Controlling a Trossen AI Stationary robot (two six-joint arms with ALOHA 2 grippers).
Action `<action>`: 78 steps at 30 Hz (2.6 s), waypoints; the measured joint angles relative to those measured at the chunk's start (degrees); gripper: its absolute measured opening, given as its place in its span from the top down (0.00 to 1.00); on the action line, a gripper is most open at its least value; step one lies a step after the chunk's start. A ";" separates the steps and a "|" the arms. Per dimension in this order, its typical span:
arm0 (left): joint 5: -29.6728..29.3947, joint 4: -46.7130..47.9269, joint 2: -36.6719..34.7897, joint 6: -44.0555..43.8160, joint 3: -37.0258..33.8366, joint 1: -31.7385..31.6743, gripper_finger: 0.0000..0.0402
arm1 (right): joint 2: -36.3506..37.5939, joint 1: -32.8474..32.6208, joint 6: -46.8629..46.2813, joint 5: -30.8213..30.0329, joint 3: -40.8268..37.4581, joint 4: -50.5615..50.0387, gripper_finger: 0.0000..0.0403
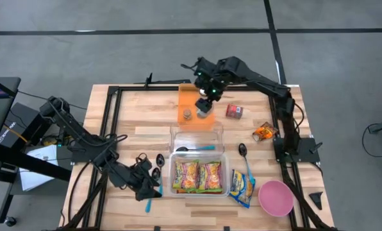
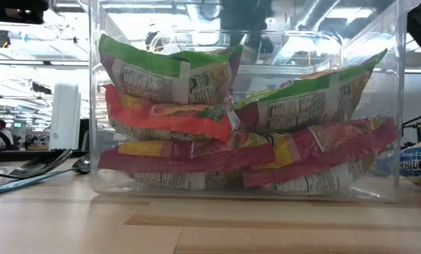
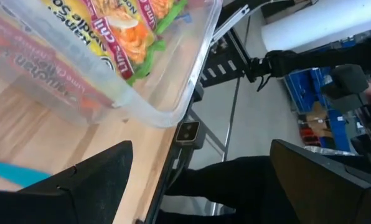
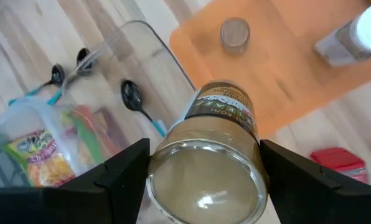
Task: Pick & Place Food Item
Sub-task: Put the gold seasoning bottle into the orange transparent bin
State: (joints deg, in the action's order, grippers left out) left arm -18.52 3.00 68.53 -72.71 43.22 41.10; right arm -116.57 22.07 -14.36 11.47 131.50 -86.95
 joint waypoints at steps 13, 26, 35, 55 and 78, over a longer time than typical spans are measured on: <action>0.06 8.12 0.00 -0.02 0.02 0.00 0.07 | -7.40 3.66 -6.51 0.71 0.11 3.03 0.33; -0.79 8.62 -0.01 0.28 0.02 0.00 0.07 | -9.47 9.21 -11.91 1.52 0.10 3.45 0.33; -2.74 8.62 0.00 0.42 0.04 -0.02 0.07 | -9.47 11.75 -14.19 3.57 0.09 3.54 0.34; -2.98 8.56 0.00 0.27 0.07 -0.04 0.07 | -13.38 12.18 -15.90 2.15 -4.95 7.95 0.34; -2.71 8.53 -0.02 -1.49 0.07 -0.04 0.07 | -15.04 13.42 -16.11 4.79 -6.45 14.45 0.34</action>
State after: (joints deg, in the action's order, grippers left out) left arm -21.23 11.53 68.51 -74.20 43.29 41.06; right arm -131.61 35.49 -30.48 16.26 125.05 -72.50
